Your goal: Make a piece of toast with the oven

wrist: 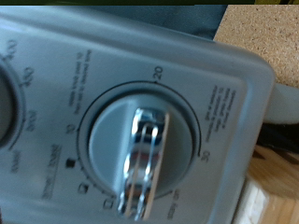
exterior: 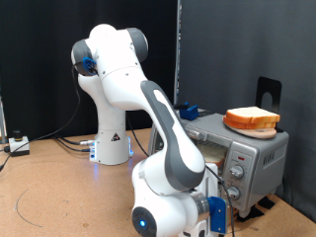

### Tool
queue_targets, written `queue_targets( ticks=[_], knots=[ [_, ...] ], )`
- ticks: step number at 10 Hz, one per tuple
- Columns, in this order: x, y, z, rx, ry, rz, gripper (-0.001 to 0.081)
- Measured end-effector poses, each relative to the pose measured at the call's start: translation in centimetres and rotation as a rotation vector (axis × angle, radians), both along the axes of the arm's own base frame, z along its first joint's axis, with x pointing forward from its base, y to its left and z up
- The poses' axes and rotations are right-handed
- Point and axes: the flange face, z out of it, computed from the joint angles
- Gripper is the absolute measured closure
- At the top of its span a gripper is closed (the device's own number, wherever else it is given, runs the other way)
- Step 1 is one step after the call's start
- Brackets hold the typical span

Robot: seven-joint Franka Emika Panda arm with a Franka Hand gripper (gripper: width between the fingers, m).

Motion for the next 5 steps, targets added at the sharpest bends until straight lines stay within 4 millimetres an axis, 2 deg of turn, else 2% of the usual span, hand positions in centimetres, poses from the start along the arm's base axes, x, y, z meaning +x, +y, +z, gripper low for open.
queue_targets(
  ticks=[5],
  knots=[
    [0.2, 2.2, -0.1, 0.011, -0.002, -0.006, -0.0001]
  ],
)
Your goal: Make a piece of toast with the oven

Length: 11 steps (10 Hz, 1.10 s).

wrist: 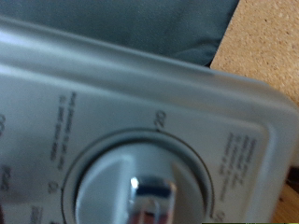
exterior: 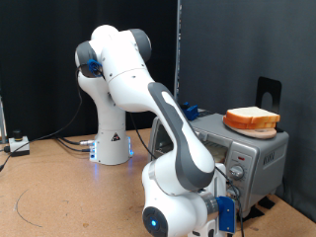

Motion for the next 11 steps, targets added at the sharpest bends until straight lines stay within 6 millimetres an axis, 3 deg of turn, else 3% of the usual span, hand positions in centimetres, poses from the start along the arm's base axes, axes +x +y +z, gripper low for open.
queue_targets(
  ticks=[1, 3, 4, 6, 7, 8, 10, 11],
  knots=[
    [0.00, 0.21, 0.04, 0.003, 0.000, 0.001, -0.0001],
    [-0.02, 0.34, 0.04, 0.003, 0.000, 0.002, 0.0260],
    [-0.06, 0.35, 0.01, 0.004, 0.002, 0.003, 0.0260],
    [-0.16, 0.40, 0.11, 0.012, 0.006, 0.010, 0.0597],
    [-0.27, 0.46, 0.36, 0.024, 0.012, 0.028, 0.0597],
    [-0.20, 0.51, 0.36, 0.026, 0.021, 0.039, 0.0713],
    [0.08, 0.52, 0.16, 0.047, -0.006, 0.065, 0.0713],
    [-0.02, 0.49, 0.29, 0.064, -0.103, 0.071, 0.0713]
  ],
)
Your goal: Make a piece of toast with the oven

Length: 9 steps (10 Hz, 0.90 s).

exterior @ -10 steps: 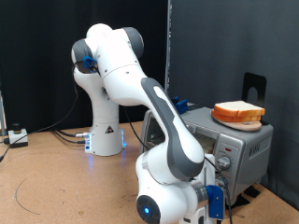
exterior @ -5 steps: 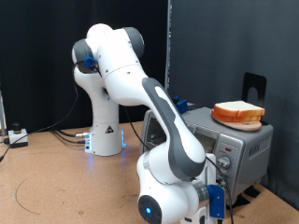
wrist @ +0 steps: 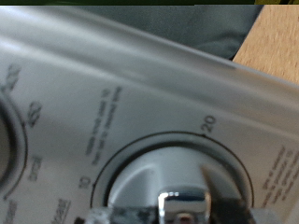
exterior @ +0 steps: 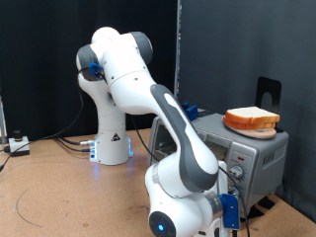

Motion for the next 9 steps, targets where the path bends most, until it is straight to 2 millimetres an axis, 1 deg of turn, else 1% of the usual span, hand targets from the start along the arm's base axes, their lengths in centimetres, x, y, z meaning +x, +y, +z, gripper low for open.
queue_targets(
  ticks=[2, 3, 4, 9],
  knots=[
    [-0.59, -0.08, 0.65, 0.027, -0.207, -0.005, 0.0712],
    [-0.89, -0.17, 0.85, 0.032, -0.275, -0.015, 0.0712],
    [-1.04, -0.21, 1.00, 0.030, -0.300, -0.022, 0.0711],
    [-1.10, -0.26, 1.02, 0.022, -0.291, -0.030, 0.0711]
  ],
)
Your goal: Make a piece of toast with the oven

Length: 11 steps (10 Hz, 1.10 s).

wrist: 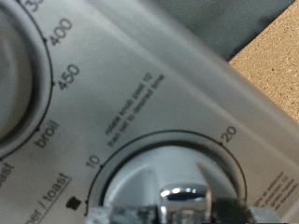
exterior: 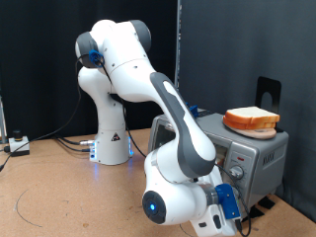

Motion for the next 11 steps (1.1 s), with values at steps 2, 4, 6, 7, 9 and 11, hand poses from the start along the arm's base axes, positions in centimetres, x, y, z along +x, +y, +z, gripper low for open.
queue_targets(
  ticks=[2, 4, 6, 7, 9, 11],
  knots=[
    [0.0, 0.0, 0.0, 0.000, 0.000, 0.000, 0.0711],
    [0.3, -1.3, -0.2, -0.018, -0.003, -0.021, 0.0585],
    [0.4, -2.6, -0.3, -0.022, 0.000, -0.030, 0.0373],
    [0.3, -3.4, 0.1, -0.008, 0.025, -0.023, 0.0233],
    [0.2, -5.8, 1.7, 0.038, 0.094, 0.018, 0.0084],
    [-0.2, -8.7, 3.5, 0.041, 0.129, 0.116, 0.0013]
  ],
)
